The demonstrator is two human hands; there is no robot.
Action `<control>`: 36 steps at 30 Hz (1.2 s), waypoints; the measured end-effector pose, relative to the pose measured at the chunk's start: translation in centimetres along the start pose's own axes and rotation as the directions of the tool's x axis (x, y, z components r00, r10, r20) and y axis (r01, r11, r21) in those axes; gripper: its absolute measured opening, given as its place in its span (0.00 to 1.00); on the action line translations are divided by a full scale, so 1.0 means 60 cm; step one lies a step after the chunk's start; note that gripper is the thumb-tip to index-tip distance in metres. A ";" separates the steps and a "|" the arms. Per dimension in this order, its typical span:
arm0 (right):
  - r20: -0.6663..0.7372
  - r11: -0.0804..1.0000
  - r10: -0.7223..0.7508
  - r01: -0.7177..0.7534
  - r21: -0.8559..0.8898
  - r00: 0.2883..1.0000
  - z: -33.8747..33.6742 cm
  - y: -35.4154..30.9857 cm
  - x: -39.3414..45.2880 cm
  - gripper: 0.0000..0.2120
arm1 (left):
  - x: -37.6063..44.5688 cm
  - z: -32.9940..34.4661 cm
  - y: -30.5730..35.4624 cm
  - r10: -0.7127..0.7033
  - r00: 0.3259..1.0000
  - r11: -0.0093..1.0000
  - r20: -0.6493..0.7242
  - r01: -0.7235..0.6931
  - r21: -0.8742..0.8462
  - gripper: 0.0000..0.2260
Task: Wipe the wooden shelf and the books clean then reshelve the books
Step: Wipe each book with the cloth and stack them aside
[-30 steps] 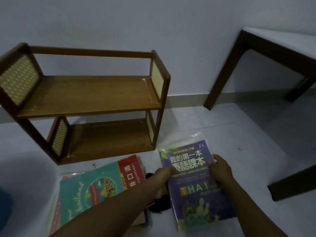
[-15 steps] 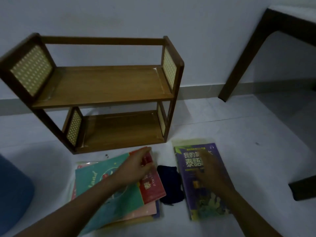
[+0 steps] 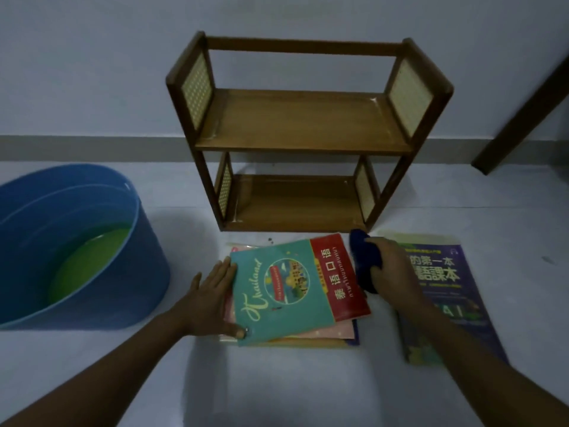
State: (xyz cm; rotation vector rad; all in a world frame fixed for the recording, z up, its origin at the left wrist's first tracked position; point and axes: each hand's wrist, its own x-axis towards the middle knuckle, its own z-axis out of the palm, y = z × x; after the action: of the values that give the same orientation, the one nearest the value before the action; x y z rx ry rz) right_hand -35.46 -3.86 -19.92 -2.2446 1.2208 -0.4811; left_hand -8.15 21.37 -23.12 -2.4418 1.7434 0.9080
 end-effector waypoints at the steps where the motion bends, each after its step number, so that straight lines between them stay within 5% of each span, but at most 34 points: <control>1: 0.091 0.999 -0.039 0.040 -0.002 0.995 0.015 -0.024 -0.003 0.24 | 0.000 0.003 -0.005 0.012 1.000 1.000 -0.013 -0.012 -0.012 0.63; 5: 0.427 0.979 -0.083 0.155 -0.136 0.901 0.098 -0.094 -0.069 0.30 | 0.000 0.010 -0.008 0.038 0.998 0.999 -0.043 -0.038 -0.006 0.63; 14: 0.547 0.734 -0.536 0.675 -0.074 0.642 0.181 -0.168 -0.131 0.30 | -0.001 0.006 -0.002 0.011 1.000 0.998 -0.008 -0.011 0.055 0.63; 16: 0.452 0.758 -0.474 0.612 -0.228 0.756 0.179 -0.154 -0.071 0.30 | -0.002 0.000 0.000 -0.002 1.000 0.998 0.008 0.002 0.069 0.63; 18: 0.353 0.886 -0.253 0.362 -0.289 0.901 0.168 -0.146 -0.012 0.31 | 0.000 -0.001 0.001 -0.011 1.000 0.997 0.009 0.010 0.079 0.63; 20: 0.285 0.924 -0.111 0.205 -0.324 0.952 0.171 -0.157 0.002 0.34 | 0.002 -0.004 0.005 -0.008 1.000 0.994 0.018 0.006 0.114 0.63; 22: 0.294 0.896 -0.149 0.255 -0.364 0.944 0.193 -0.179 -0.040 0.37 | 0.005 -0.005 0.006 -0.015 0.999 0.991 0.038 0.010 0.133 0.64; 24: 0.361 0.823 -0.367 0.480 -0.303 0.857 0.225 -0.200 -0.117 0.34 | 0.007 -0.005 0.007 -0.019 0.999 0.989 0.044 0.012 0.147 0.65; 26: 0.436 0.708 -0.578 0.689 -0.152 0.690 0.239 -0.199 -0.161 0.31 | 0.007 -0.006 0.005 -0.013 0.999 0.985 0.037 0.006 0.173 0.63; 28: 0.486 0.657 -0.621 0.746 -0.103 0.614 0.220 -0.183 -0.133 0.32 | 0.002 -0.002 0.004 -0.011 1.000 0.987 0.029 0.006 0.160 0.61; 30: 0.421 0.759 -0.519 0.628 -0.172 0.744 0.191 -0.151 -0.076 0.33 | -0.001 -0.002 0.005 -0.012 1.000 0.989 0.019 0.009 0.146 0.62; 32: 0.316 0.906 -0.256 0.341 -0.251 0.914 0.147 -0.107 -0.017 0.32 | -0.001 -0.002 0.007 -0.019 1.000 0.988 0.015 0.017 0.154 0.64; 34: 0.192 0.937 -0.050 0.113 -0.329 0.980 0.116 -0.084 -0.001 0.31 | 0.000 -0.003 0.008 -0.025 1.000 0.986 0.014 0.022 0.163 0.64; 36: 0.188 0.919 -0.047 0.117 -0.377 0.981 0.127 -0.096 -0.042 0.28 | 0.002 -0.006 0.013 -0.025 0.999 0.984 0.024 0.021 0.175 0.63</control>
State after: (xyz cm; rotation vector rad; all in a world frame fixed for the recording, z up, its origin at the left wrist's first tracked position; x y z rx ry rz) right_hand -28.85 3.03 -22.62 -2.6127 1.2149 -0.0663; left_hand -8.65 20.84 -22.65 -2.3249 1.7033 0.7462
